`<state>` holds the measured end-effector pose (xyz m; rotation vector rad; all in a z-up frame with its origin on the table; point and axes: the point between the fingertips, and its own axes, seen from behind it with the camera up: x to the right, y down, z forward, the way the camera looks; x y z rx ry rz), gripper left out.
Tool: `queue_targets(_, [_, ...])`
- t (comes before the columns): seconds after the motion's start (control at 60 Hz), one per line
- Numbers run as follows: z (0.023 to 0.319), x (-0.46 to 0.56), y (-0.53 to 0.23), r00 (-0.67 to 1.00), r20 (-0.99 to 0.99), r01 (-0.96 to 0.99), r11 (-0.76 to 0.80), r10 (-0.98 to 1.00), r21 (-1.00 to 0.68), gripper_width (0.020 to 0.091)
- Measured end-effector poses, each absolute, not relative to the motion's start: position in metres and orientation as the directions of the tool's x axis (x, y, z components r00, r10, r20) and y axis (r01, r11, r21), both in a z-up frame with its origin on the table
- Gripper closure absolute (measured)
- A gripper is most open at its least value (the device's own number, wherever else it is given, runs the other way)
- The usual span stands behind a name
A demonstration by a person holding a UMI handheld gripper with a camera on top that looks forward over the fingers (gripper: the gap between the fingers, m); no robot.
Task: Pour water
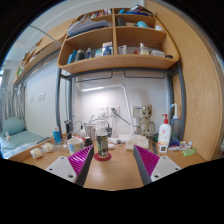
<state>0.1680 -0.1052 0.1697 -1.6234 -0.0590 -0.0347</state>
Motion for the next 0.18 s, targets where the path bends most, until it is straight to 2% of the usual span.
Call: queue_targets(0.183, [0.1664,0.1631,-0.0950,0.998,0.059,0.061,-0.050,0.026,-0.997,0.0298])
